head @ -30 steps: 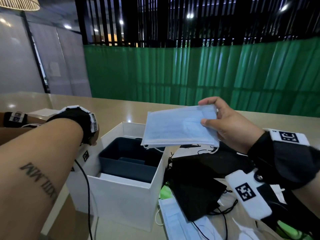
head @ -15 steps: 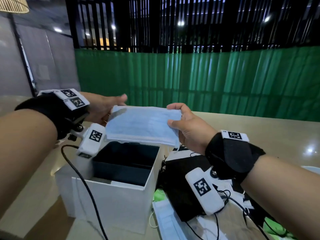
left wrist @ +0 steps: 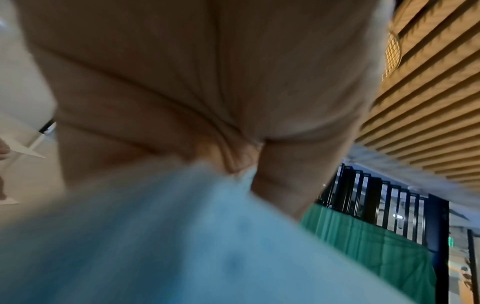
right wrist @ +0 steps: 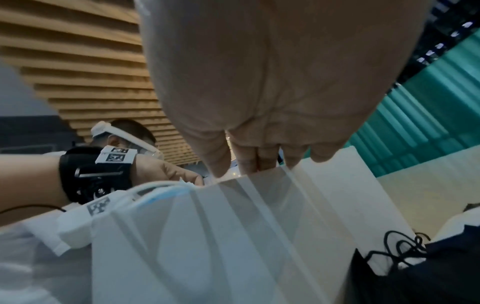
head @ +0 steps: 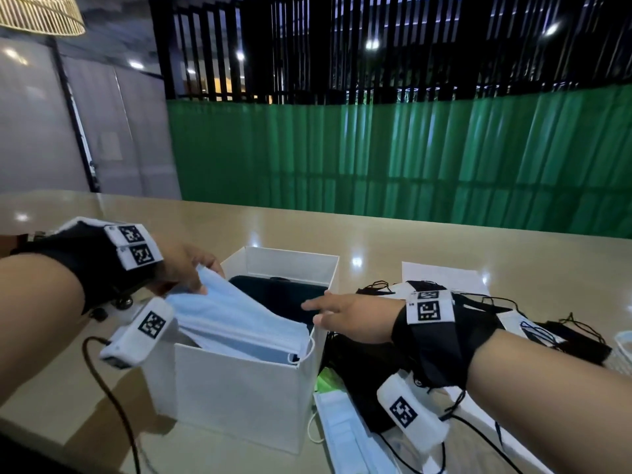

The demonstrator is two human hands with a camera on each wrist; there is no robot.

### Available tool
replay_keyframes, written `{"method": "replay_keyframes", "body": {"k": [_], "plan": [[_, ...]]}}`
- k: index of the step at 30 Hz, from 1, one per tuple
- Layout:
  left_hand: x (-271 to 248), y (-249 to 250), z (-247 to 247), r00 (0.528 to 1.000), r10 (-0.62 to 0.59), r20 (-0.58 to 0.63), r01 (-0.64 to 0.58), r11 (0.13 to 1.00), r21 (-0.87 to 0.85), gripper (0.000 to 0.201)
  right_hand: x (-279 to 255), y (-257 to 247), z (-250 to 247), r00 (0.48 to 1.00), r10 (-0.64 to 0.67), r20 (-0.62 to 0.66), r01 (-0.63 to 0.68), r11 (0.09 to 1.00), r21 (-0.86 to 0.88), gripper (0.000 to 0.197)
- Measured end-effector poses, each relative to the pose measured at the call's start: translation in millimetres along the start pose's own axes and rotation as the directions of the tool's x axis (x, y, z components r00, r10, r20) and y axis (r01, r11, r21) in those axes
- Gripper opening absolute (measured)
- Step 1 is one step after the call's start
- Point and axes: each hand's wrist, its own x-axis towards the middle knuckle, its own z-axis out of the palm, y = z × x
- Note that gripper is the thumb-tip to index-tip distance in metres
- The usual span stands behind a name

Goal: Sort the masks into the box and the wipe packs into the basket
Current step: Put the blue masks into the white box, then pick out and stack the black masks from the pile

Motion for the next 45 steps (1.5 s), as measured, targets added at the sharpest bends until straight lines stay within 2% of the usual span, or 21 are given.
{"method": "replay_keyframes", "body": {"k": [3,5,6,8,9,10,12,13,14,16,18,21,23,25,27,31,33,35,38,41,45], "plan": [[2.4,-4.9,4.2,0.992,-0.12,0.041,0.117,0.99,0.073,0.045,4.5,1.1,1.8,1.0,-0.021,0.014,0.022,0.999,-0.047,0.043],[5.1,-6.2,8.0,0.981,-0.192,-0.019,0.191,0.949,0.249,0.039,4.4,3.2,-2.1,0.999,-0.024,0.028,0.025,0.998,-0.066,0.043],[6.2,-5.9,9.5,0.976,-0.197,-0.093,0.217,0.913,0.347,0.031,4.5,5.2,-3.5,0.999,-0.03,0.028,0.032,0.997,-0.069,0.042],[9.4,-11.3,16.8,0.959,-0.093,-0.266,0.213,0.857,0.469,0.02,4.5,8.3,-2.6,0.999,-0.048,0.015,0.049,0.996,-0.069,0.041],[10.4,-13.3,20.2,0.951,-0.046,-0.307,0.206,0.833,0.514,0.019,4.7,8.6,-0.8,0.998,-0.055,0.005,0.056,0.996,-0.074,0.041],[9.2,-12.4,22.2,0.956,-0.046,-0.29,0.206,0.81,0.55,0.02,5.1,9.0,1.2,0.998,-0.06,-0.004,0.059,0.995,-0.085,0.041],[5.3,-4.3,23.7,0.971,-0.2,-0.131,0.239,0.819,0.522,0.03,6.2,9.2,2.6,0.998,-0.064,-0.008,0.063,0.993,-0.095,0.041],[3.0,2.4,22.8,0.959,-0.281,-0.043,0.265,0.829,0.493,0.038,6.7,9.4,1.9,0.998,-0.064,-0.005,0.063,0.994,-0.088,0.042],[0.9,8.2,23.7,0.948,-0.318,-0.006,0.283,0.835,0.472,0.047,7.0,9.8,0.9,0.998,-0.061,0.001,0.061,0.995,-0.083,0.042],[-2.2,18.3,29.7,0.949,-0.313,-0.03,0.29,0.834,0.469,0.059,7.2,11.4,0.2,0.998,-0.064,0.007,0.064,0.995,-0.076,0.043],[-7.2,26.1,42.6,0.946,-0.319,-0.059,0.3,0.792,0.531,0.059,5.8,13.1,0.8,0.997,-0.072,-0.009,0.071,0.995,-0.069,0.045],[-13.5,41.2,58.9,0.956,-0.264,-0.129,0.291,0.783,0.55,0.047,-2.9,18.9,-3.8,0.997,-0.044,-0.071,0.039,0.997,-0.066,0.047],[-19.2,57.6,64.4,0.971,-0.203,-0.128,0.239,0.801,0.548,0.042,-9.8,29.3,-13.3,0.993,-0.017,-0.119,0.011,0.999,-0.05,0.044],[-25.2,79.6,64.6,0.989,-0.098,-0.107,0.141,0.823,0.551,0.037,-20.2,43.4,-25.5,0.982,0.02,-0.189,-0.019,1.0,0.007,0.041],[-31.0,103.8,60.9,0.996,0.037,-0.075,0.004,0.879,0.477,0.033,-35.7,57.0,-38.2,0.962,0.068,-0.266,-0.04,0.993,0.109,0.034],[-37.2,148.5,72.8,0.959,0.282,-0.006,-0.258,0.884,0.39,0.029,-68.6,92.0,-56.3,0.898,0.206,-0.388,-0.14,0.971,0.191,0.016],[-32.2,163.9,92.2,0.926,0.377,0.007,-0.35,0.853,0.386,0.033,-81.2,113.8,-59.5,0.864,0.288,-0.414,-0.191,0.946,0.26,0.007],[-22.2,174.9,115.8,0.903,0.43,0.018,-0.401,0.824,0.4,0.039,-91.9,134.0,-58.9,0.833,0.379,-0.402,-0.24,0.904,0.355,0.006],[-1.8,184.5,153.9,0.915,0.399,0.067,-0.391,0.83,0.398,0.04,-107.5,156.4,-53.8,0.792,0.508,-0.339,-0.38,0.844,0.378,0.008],[20.5,189.0,186.6,0.938,0.324,0.12,-0.342,0.822,0.456,0.026,-115.3,172.4,-44.3,0.76,0.605,-0.236,-0.507,0.78,0.368,0.016],[45.0,173.3,219.0,0.972,0.224,0.076,-0.223,0.753,0.619,0.04,-115.8,180.2,-32.8,0.735,0.651,-0.187,-0.577,0.746,0.332,0.028]]}}
